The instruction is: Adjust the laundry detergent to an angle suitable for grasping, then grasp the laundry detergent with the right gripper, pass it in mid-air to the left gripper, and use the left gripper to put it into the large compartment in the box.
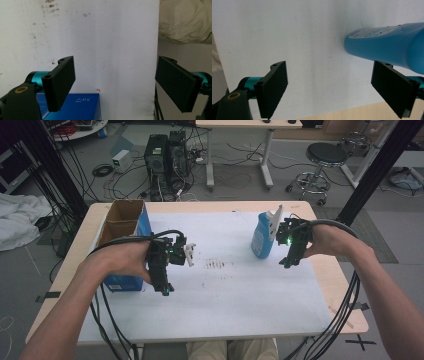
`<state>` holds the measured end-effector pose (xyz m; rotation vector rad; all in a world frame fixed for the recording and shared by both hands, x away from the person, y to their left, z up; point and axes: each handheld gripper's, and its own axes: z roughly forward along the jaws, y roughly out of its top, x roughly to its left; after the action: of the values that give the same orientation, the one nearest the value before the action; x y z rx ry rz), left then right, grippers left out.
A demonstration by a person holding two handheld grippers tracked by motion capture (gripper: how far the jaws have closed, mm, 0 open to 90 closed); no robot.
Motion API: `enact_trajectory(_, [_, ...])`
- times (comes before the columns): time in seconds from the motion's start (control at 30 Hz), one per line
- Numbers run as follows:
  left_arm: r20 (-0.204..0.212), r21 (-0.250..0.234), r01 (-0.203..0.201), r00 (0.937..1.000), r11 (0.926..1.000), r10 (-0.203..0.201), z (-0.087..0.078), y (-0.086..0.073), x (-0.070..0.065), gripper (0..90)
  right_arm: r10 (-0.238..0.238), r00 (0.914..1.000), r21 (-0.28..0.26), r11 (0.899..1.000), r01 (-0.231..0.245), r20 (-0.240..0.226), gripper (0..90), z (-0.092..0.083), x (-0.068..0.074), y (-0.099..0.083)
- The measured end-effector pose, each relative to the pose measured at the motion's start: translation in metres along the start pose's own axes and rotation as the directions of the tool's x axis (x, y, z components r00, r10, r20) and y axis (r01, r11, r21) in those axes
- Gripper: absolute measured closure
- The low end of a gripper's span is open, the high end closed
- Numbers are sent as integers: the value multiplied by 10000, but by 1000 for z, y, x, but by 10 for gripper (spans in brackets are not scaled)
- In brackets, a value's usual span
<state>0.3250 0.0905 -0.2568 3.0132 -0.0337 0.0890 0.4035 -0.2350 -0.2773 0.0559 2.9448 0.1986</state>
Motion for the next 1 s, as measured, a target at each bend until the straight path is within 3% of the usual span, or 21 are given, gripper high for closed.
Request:
enact_trajectory(0.6, [127, -22, -188, 9997, 9998, 188, 8, 6, 8, 166, 178, 9998, 205, 9996, -180, 94, 130, 1, 5, -3])
enact_trajectory(0.8, [153, 27, -287, 9995, 9996, 286, 10, 10, 9, 166, 688, 9976, 344, 9970, -690, 72, 130, 1, 4, -7])
enact_trajectory(1.0, [82, -40, -289, 9995, 9996, 289, 7, 10, 6, 166, 1564, 9877, 605, 9859, -1563, 30, 130, 3, 2, -8])
